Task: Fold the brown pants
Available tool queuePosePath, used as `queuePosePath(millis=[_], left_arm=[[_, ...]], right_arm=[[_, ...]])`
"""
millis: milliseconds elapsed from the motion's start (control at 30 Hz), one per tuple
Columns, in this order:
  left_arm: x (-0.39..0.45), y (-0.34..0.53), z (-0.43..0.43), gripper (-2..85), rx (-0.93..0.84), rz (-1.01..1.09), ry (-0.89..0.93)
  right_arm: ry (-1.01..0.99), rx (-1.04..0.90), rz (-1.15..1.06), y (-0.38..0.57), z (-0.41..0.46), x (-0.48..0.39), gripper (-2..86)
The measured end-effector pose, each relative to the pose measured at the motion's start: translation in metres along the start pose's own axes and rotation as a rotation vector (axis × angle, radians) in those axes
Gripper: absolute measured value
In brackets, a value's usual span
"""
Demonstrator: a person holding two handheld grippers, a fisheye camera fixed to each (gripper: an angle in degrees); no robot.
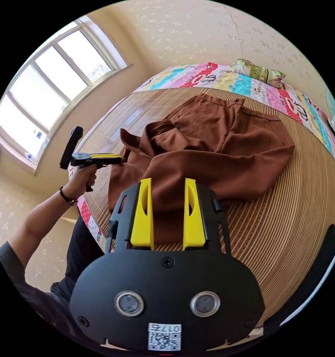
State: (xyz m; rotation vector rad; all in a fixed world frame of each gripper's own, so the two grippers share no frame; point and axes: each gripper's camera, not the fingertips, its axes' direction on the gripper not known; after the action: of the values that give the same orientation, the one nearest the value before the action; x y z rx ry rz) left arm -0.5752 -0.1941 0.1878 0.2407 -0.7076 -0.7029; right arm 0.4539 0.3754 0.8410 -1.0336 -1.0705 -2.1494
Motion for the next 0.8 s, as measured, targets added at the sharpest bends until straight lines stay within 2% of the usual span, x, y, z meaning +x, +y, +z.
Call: queuePosePath(millis=[67,167,233,333,467,500,600,700,767,800], left_arm=[[-0.003,0.011,-0.021,1.1,0.004,0.037,0.014],[-0.033,0.055,-0.08,0.3,0.148,0.003,0.31],[-0.052,0.11,-0.126,-0.1,0.284,0.022,0.586],[-0.044,0.187,-0.162,-0.4,0.337,0.098,0.68],[-0.028,0.259,-0.141,-0.6,0.186,0.124,0.911],[-0.018,0.276,-0.127,-0.6,0.097,0.133,0.946],[0.019,0.317,-0.098,-0.8,-0.057,0.173,0.895],[0.07,0.341,-0.079,-0.8,-0.256,0.372,0.992],[0.078,0.349,-0.085,-0.8,-0.239,0.397,0.998],[0.069,0.35,-0.096,-0.5,-0.171,0.367,0.962]], right_arm=[[-0.002,-0.001,0.025,0.004,0.001,0.006,13.1],[-0.047,0.005,0.086,0.01,0.0,0.023,13.5],[-0.089,0.008,0.128,0.014,0.001,0.035,14.5],[-0.171,0.004,0.175,0.017,0.008,0.052,15.7],[-0.262,-0.066,0.222,0.016,0.029,0.063,15.5],[-0.247,-0.102,0.245,0.015,0.037,0.064,15.0],[-0.211,-0.119,0.249,0.016,0.044,0.059,12.7],[-0.121,-0.132,0.271,0.022,0.046,0.054,4.9],[-0.073,-0.148,0.272,0.025,0.048,0.052,3.7],[-0.068,-0.137,0.291,0.03,0.046,0.053,3.3]])
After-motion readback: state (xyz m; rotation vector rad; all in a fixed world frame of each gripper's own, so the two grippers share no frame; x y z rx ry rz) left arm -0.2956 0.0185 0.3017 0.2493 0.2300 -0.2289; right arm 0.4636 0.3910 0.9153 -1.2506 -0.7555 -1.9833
